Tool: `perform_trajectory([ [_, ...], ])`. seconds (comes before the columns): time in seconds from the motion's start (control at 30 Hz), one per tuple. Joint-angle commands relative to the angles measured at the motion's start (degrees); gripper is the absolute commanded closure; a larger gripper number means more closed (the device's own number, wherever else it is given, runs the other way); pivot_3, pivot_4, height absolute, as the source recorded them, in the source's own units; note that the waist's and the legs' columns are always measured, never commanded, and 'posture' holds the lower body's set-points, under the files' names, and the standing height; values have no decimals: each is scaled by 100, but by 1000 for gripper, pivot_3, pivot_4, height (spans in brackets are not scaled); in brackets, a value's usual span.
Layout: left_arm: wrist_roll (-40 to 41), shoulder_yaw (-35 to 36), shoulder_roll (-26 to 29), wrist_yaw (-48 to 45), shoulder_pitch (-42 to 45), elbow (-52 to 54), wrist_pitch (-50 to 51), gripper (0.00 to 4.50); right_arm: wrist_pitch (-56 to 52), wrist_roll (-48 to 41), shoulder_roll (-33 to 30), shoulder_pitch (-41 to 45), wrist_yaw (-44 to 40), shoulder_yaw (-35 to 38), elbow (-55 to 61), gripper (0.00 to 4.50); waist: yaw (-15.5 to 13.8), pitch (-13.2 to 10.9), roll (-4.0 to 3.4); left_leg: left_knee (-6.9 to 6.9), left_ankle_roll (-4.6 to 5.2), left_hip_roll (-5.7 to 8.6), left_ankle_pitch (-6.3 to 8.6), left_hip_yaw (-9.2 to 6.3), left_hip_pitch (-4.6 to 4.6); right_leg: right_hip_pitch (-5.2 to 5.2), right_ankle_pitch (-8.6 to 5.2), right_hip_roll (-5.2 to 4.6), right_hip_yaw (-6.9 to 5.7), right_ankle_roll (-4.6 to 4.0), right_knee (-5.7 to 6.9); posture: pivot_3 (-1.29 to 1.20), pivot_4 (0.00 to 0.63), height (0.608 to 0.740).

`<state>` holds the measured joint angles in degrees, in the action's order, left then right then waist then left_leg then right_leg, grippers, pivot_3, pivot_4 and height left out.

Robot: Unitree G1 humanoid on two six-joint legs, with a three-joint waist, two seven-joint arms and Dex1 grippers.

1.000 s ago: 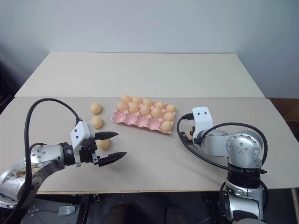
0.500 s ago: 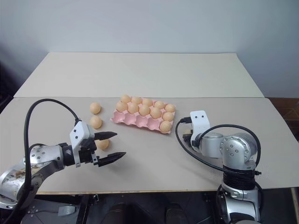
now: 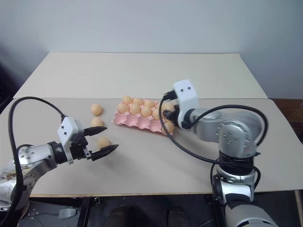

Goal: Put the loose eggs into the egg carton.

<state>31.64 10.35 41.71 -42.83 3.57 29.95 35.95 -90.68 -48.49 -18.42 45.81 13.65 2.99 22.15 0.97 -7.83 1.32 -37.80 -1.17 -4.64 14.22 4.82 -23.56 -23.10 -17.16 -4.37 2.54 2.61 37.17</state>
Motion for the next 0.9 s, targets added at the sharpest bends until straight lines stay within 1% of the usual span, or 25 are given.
perform_trajectory([
  [0.03, 41, 103, -76, 103, -12, 143, -105, 0, 396, 408, 146, 161, -251, -134, -181, 2813, -18, 0, 0, 0, -1, 1, 0, 0, -1, 0, 0, -1, -1, 0, 0, 0, 150, 740],
  [0.3, 82, 104, -208, 326, -296, 473, -50, 0, 1175, 1174, 287, 138, -976, -854, -623, 2815, 15, 0, 0, 0, -3, -2, -2, -1, 0, -4, 0, 3, -2, -1, 5, 0, 150, 740],
  [0.53, 146, 142, -220, 465, -419, 697, 21, 0, 1470, 1631, 401, 211, -1547, -1168, -1124, 2815, 6, 0, 0, 0, -4, -2, -2, 0, 0, -3, 0, 2, -2, -1, 4, 0, 150, 740],
  [0.7, 172, 204, -228, 572, -503, 805, 44, 0, 1670, 1987, 494, 269, -1718, -1301, -1282, 2815, 9, 0, -1, 0, -4, -2, -2, 0, 2, -3, 0, 2, -2, -1, 5, 0, 150, 740],
  [0.77, 187, 233, -219, 599, -536, 839, 49, 0, 1737, 2112, 520, 287, -1784, -1324, -1339, 2073, 16, 0, -1, 0, -4, -2, -3, 0, 3, -3, 1, 3, -2, -1, 6, 0, 150, 740],
  [0.83, 207, 266, -204, 613, -556, 845, 46, 0, 1825, 2242, 531, 282, -1859, -1355, -1401, 1518, 8, 0, 0, 1, -4, -3, -3, 0, 3, -4, 1, 3, -2, -1, 6, 0, 150, 740],
  [0.9, 221, 299, -190, 626, -575, 851, 47, 0, 1911, 2364, 528, 250, -1929, -1369, -1455, 751, 5, 0, 0, 1, -4, -2, -3, 0, 2, -3, 1, 2, -3, -1, 4, 0, 150, 740],
])
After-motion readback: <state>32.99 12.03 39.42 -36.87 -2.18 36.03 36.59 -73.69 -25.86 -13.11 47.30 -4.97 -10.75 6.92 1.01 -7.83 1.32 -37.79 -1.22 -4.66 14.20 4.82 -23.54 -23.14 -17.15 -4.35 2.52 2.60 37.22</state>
